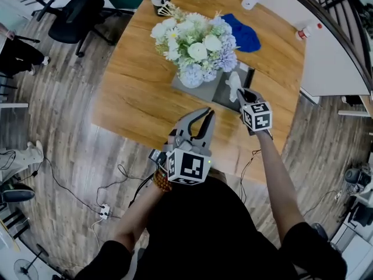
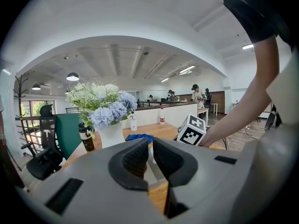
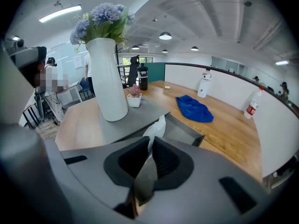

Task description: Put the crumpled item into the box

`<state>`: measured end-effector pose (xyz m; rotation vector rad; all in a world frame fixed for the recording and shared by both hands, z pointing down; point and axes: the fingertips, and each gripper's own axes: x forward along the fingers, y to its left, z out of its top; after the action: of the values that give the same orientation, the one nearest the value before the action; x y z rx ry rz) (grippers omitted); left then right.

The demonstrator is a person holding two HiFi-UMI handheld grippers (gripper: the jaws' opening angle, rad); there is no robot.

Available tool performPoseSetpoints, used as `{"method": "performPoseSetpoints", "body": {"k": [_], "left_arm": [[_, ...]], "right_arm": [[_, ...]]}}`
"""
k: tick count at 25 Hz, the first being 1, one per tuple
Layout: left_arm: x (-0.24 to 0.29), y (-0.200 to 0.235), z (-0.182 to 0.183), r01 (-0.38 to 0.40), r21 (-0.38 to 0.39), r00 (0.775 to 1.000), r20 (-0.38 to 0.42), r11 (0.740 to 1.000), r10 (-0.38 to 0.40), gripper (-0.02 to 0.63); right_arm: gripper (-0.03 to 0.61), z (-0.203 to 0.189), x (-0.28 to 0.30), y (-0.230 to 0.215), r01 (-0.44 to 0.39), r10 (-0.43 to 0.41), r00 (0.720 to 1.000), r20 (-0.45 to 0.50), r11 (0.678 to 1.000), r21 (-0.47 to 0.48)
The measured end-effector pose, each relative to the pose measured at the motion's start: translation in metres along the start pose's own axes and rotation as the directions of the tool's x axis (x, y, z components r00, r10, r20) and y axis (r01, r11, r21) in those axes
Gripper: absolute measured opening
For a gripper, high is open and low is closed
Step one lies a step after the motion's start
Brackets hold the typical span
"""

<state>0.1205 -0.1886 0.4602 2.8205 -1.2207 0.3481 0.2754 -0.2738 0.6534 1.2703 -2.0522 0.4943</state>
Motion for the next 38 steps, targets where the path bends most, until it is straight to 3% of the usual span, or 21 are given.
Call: {"method": "performPoseSetpoints", "body": {"k": [14, 20, 31, 38], "left_arm": [[0.0, 0.001, -0.001, 0.001, -0.01, 1.0, -0.012, 1.0, -0.001, 0.028], [-0.001, 0.002, -0.003, -0.001, -0.014, 1.0, -0.02, 1.0, 0.001, 0.028], [0.004, -0.008, 0.0, 0.012, -0.037, 1.0, -0.014, 0.999, -0.012, 0.028], [0.004, -0.011, 0.003, 0.021, -0.041, 1.0, -0.005, 0.999, -0.021, 0.028]], "right_arm": [[0.054, -0.029, 0.024, -0.011, 0.023, -0.02, 0.995, -0.094, 0.999, 0.038], [0.143, -0.044, 0.034, -0.016, 0.029, -0.022, 0.99, -0.139, 0.998, 0.05], [0.249, -0.041, 0.029, -0.02, 0.062, -0.055, 0.986, -0.154, 0.997, 0.037], [0.258, -0.037, 0.023, -0.02, 0.068, -0.064, 0.986, -0.152, 0.997, 0.022]]}}
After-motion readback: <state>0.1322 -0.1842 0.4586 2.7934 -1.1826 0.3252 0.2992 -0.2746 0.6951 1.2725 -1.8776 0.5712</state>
